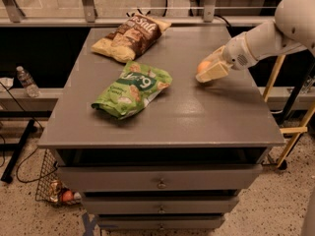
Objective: Pick orange
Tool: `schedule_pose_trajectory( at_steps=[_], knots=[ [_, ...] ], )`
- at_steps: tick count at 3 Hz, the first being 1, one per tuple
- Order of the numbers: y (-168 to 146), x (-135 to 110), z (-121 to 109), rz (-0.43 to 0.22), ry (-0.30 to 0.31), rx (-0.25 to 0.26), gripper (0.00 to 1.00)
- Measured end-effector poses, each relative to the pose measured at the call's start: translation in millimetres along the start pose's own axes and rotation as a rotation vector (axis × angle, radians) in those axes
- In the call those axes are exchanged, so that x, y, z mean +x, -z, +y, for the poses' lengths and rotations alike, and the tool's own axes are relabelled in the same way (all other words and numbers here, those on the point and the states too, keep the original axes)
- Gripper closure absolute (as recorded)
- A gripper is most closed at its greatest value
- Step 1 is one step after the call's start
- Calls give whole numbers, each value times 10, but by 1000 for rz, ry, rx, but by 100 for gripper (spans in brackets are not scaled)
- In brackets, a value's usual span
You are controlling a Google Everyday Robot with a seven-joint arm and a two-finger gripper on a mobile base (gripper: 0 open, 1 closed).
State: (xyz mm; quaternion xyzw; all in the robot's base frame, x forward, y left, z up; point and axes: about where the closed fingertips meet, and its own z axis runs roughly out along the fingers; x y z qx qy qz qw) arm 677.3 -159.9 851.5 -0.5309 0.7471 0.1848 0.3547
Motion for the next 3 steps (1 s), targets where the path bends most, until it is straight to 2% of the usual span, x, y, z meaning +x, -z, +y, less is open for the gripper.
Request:
schedule_pose_trajectory(
  at_steps=[1,2,3],
  knots=[
    [225,-297,22,-100,65,29,88],
    [534,-666,124,-189,163,57,100],
    [527,-683,133,-193,172,55,100]
  ],
)
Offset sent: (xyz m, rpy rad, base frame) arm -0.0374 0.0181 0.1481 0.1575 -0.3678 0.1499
